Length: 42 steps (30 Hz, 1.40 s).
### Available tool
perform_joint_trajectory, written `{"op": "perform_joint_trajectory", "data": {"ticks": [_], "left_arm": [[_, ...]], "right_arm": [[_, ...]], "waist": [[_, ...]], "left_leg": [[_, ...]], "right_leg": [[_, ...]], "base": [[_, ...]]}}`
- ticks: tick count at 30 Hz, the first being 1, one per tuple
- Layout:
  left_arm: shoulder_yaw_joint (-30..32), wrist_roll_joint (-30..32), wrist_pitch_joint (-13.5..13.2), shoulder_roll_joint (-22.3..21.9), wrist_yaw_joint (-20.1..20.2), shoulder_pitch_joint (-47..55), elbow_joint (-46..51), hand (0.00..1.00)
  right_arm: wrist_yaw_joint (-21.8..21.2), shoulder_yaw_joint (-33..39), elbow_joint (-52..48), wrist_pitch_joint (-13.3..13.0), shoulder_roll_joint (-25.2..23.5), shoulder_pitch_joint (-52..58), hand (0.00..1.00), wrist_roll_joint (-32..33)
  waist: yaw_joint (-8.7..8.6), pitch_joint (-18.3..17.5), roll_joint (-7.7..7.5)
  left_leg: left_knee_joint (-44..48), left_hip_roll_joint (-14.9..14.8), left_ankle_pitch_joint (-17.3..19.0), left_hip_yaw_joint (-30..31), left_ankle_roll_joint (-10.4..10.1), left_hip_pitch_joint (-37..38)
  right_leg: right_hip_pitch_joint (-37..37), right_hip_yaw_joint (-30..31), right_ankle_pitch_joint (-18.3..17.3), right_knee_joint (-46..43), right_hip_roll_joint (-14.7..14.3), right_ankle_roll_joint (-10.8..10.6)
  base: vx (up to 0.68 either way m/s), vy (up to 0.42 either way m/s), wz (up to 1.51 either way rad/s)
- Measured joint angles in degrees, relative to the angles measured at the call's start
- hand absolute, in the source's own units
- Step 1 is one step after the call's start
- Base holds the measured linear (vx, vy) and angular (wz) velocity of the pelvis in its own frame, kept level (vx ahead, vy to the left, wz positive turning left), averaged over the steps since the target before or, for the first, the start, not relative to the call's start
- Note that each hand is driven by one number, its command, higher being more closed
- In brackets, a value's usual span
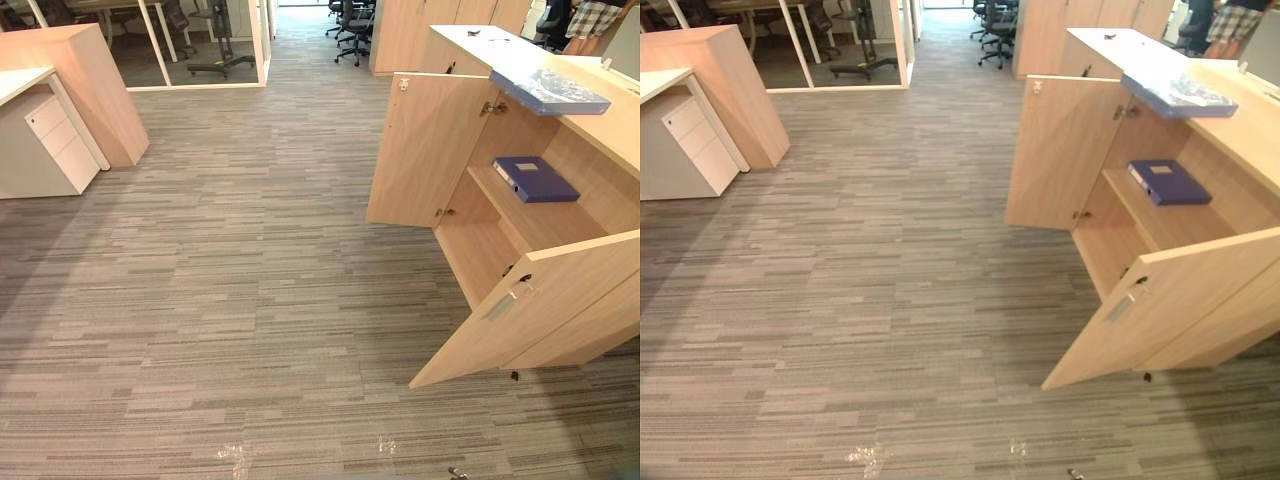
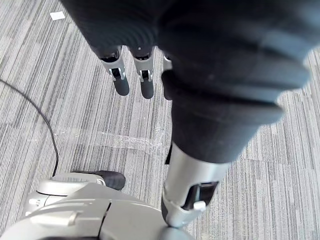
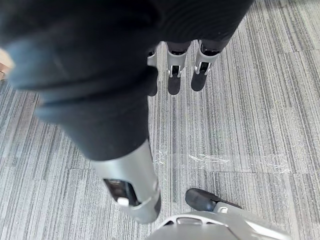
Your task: Walk over to the cabinet, pick up the folder, carry it to the office cabinet, place the folder inside the office cabinet, then close the office cabinet door
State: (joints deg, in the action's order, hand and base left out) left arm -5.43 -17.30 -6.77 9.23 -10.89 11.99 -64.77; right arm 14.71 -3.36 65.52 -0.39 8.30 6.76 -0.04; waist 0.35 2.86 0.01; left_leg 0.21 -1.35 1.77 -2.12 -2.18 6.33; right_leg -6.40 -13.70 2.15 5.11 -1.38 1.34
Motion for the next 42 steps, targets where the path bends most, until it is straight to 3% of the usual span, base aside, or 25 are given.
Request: {"op": "perform_joint_trajectory", "data": {"ticks": [11,23,42], "left_arm": [[0.3,-0.8,-1.2,0.0,1.0,0.2,0.0,0.0],[1.3,9.8,-1.8,0.5,-2.3,-0.4,0.2,0.0],[-0.1,12.3,-2.3,0.8,-4.0,-0.6,0.2,0.0]], "right_arm": [[-0.1,2.1,0.0,-0.6,-0.6,-0.4,0.0,0.0],[-0.1,2.2,0.5,-1.7,-1.5,-0.5,0.0,0.1],[-0.1,2.1,1.6,-2.1,-1.5,-0.8,0.0,1.2]], "waist": [[0.14,0.7,-0.34],[-0.14,1.1,-1.8],[-0.27,1.2,-2.05]], "left_leg": [[-0.5,0.0,-0.2,0.4,0.2,0.8],[-1.7,0.1,-0.2,0.1,0.1,1.7],[-1.8,0.0,-0.2,0.1,0.1,1.7]], "right_leg": [[-0.7,-0.7,-0.8,0.0,0.1,-0.4],[-0.9,-0.7,-0.6,0.0,0.1,-0.5],[-0.8,-0.7,-0.8,0.1,0.1,-0.6]], "base": [[-0.01,0.007,0.02],[0.02,0.014,-0.01],[0.0,0.0,0.0]]}}
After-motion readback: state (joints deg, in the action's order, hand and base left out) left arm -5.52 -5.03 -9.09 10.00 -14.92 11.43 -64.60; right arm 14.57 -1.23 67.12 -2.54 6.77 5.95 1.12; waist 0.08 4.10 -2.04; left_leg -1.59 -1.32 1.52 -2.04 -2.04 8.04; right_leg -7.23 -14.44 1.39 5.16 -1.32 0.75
